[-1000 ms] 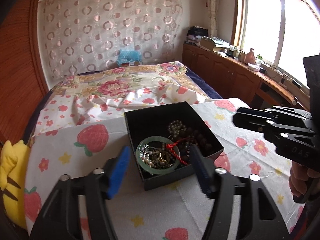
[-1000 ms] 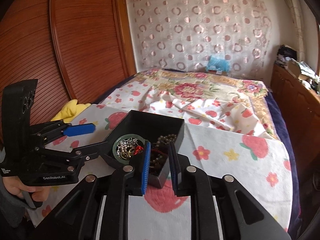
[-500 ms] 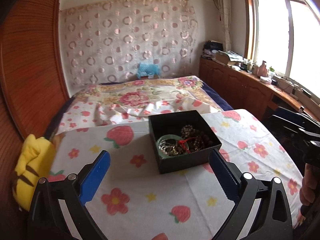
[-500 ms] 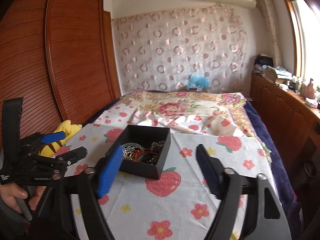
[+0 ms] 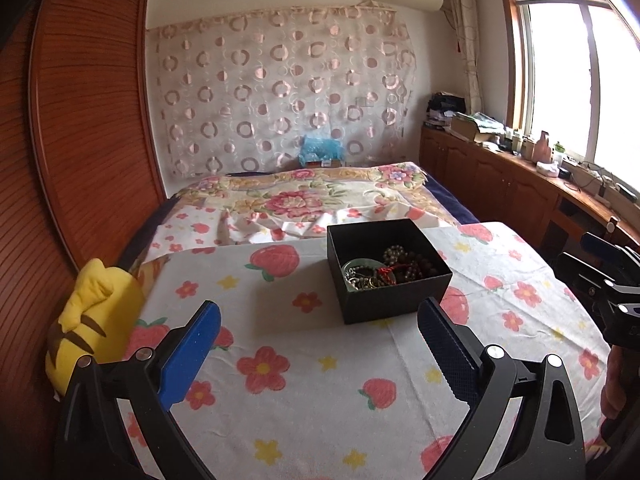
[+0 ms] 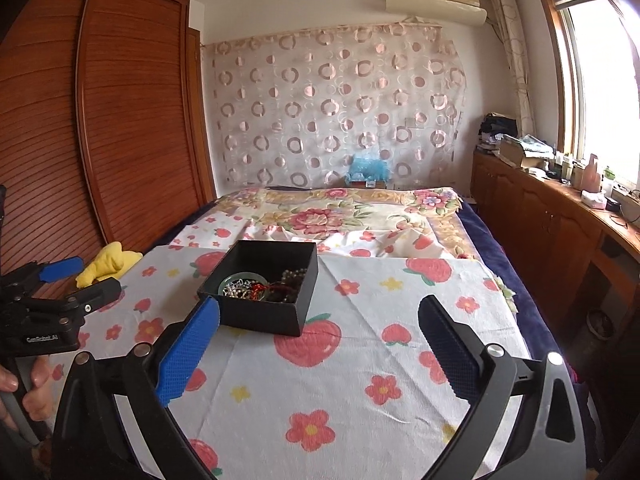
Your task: Organize jewelry
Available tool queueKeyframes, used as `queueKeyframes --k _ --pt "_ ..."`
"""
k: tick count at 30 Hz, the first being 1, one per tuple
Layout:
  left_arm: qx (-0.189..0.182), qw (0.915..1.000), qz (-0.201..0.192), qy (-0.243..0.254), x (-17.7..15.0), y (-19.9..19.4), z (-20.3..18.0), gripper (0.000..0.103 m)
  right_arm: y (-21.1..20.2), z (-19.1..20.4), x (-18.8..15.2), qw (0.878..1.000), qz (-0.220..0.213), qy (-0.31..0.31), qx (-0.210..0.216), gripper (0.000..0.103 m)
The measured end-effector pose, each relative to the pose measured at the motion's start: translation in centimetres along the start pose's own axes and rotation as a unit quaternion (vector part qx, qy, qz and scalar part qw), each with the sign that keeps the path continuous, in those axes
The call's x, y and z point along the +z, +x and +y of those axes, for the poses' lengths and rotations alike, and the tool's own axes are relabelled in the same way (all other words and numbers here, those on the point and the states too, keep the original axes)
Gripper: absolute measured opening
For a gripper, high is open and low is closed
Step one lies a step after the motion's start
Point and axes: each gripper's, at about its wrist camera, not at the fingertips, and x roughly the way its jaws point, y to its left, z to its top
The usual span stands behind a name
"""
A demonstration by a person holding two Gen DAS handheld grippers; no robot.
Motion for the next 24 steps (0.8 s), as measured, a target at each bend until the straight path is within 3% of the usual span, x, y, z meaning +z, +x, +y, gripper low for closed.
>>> queueKeyframes --k 24 --pt "-0.001 0.9999 -0.011 -0.002 0.18 -0.83 -0.35 0.095 -0.09 -0.25 -0.22 1.000 -0.005 0.002 -0.012 0.100"
